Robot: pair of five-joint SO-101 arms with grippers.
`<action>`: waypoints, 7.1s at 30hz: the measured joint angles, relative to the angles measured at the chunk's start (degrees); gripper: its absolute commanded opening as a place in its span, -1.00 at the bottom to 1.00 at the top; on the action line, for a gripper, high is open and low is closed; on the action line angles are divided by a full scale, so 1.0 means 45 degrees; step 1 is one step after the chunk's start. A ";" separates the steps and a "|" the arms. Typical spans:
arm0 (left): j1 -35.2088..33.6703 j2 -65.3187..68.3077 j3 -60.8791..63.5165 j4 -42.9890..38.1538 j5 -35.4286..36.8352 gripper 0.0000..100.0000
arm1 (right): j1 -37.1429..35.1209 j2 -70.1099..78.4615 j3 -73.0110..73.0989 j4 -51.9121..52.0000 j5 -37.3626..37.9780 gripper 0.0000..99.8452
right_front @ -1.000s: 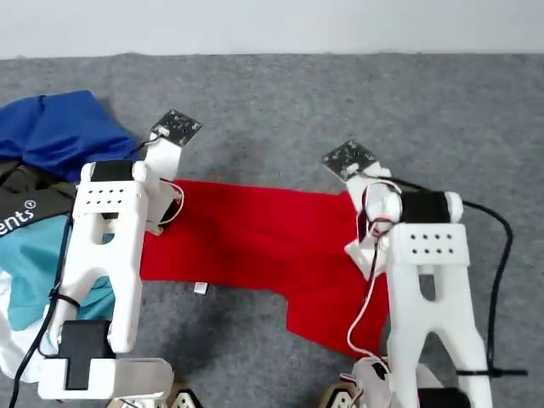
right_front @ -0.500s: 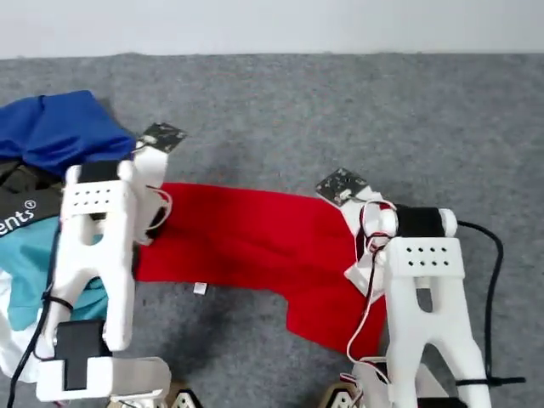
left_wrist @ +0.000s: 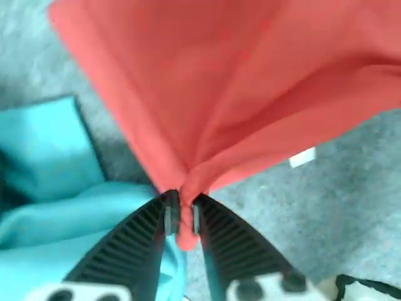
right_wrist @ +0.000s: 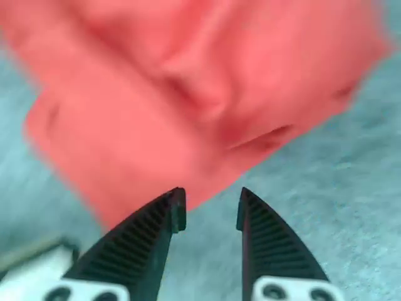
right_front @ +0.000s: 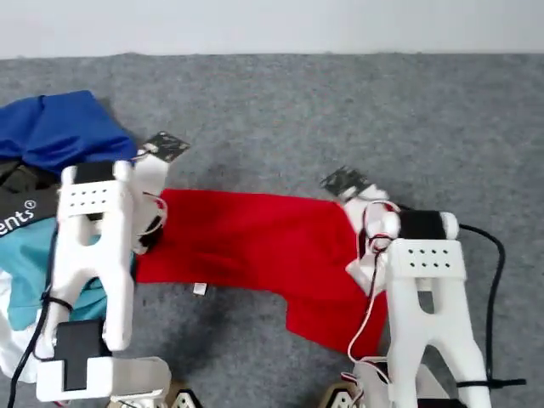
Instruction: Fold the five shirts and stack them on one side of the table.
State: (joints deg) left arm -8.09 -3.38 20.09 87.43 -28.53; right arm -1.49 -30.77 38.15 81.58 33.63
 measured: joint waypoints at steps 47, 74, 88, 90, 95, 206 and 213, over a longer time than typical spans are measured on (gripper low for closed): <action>0.1602 0.0000 -0.0059 -0.2383 0.3458 -0.67 | 0.2813 0.5548 -0.1035 -0.7404 -0.1289 -0.71; 0.0449 0.4357 0.0645 -0.9905 0.3477 -0.67 | 0.0625 0.1016 0.2364 -0.5040 -0.0625 -0.71; 0.0410 0.6974 -0.5079 -0.6505 0.3477 -0.67 | -0.0313 0.1016 0.2442 -0.3907 0.0410 -0.71; 0.0410 0.6974 -0.5880 -0.5431 0.3477 -0.67 | -0.0332 0.1016 0.2442 -0.3477 0.1094 -0.71; 0.0410 0.6154 -0.7619 -0.2637 0.3477 -0.67 | -0.1211 0.1016 0.2442 -0.2051 0.2676 -0.71; 0.0410 0.2422 -0.4923 0.2305 0.3477 -0.67 | -0.5411 -0.3341 0.9104 -0.3712 0.6799 -0.94; 0.0410 0.2422 -0.4923 0.2305 0.3477 -0.67 | -0.5392 -0.3341 0.9123 -0.4103 0.6799 -0.98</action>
State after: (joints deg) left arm -6.24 7.52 -2.07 97.80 -12.88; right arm -25.76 -45.80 79.21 63.12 64.22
